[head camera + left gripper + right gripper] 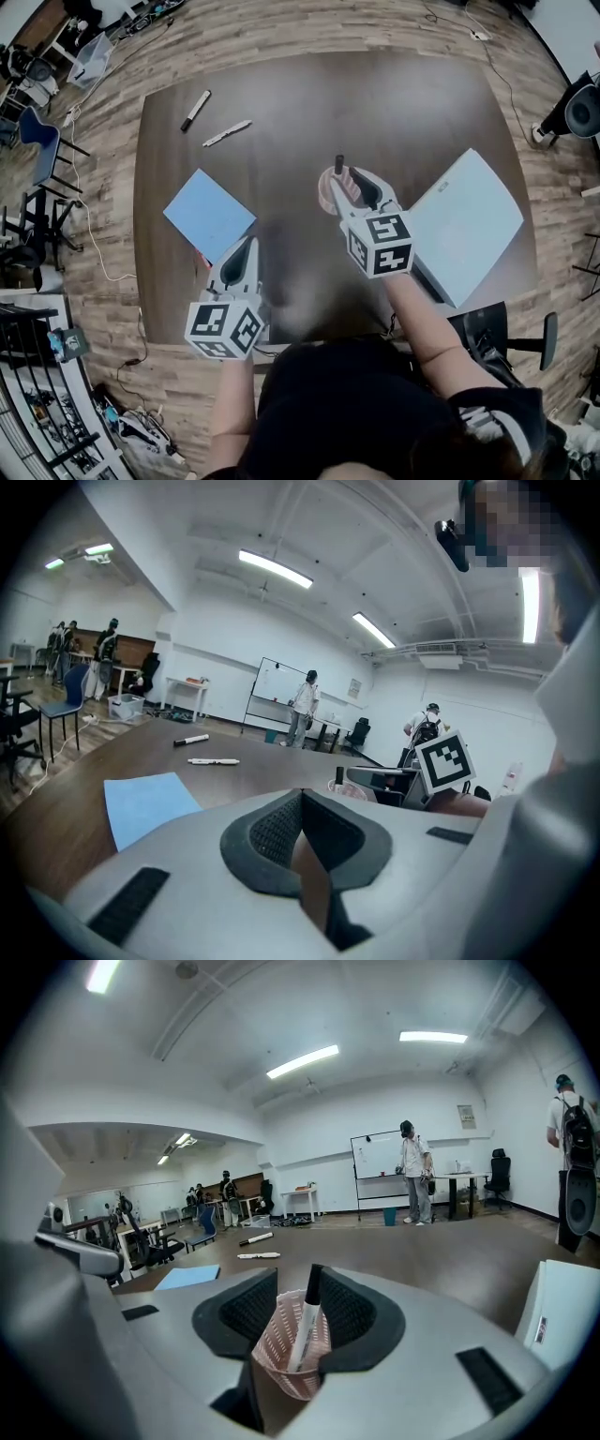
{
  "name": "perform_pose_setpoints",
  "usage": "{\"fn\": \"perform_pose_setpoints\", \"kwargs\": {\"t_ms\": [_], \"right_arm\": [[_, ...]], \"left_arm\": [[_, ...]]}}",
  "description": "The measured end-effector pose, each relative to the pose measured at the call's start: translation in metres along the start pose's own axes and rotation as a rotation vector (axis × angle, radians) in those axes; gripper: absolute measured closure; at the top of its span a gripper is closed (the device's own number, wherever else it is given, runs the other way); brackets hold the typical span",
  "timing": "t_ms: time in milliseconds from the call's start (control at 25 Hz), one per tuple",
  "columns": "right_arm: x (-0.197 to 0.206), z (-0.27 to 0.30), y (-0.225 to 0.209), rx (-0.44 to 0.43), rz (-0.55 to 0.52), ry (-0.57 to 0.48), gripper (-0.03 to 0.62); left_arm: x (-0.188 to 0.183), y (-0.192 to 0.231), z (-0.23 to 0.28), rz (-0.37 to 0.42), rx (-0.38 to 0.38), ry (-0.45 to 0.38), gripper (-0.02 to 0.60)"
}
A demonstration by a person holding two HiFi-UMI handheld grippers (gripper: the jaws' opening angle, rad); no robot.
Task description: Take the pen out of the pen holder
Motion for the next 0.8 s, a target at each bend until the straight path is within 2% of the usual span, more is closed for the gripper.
{"fn": "perform_pose_setpoints", "kwargs": {"t_ms": [400, 800], "right_arm": [[0.001, 0.02, -0.008, 0.038, -0.044, -0.006, 0.439], [-0.004, 0.025, 0.002, 0.04, -0.167, -0.015, 0.434]], "left_arm": [[0.003, 0.005, 0.023, -0.001, -0.015, 0.043, 0.566], [0.005, 0.016, 0.035, -0.012, -0.022, 0.061, 0.566]]}}
Point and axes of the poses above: the fingertips, and each gripper's own axes: z forward along the fingers, y to its left, x out of its underside, the point moved 6 cm from there along -z, backward along the fingers, and after that the axes turned 2 degrees about -x, right-handed, at the moved point
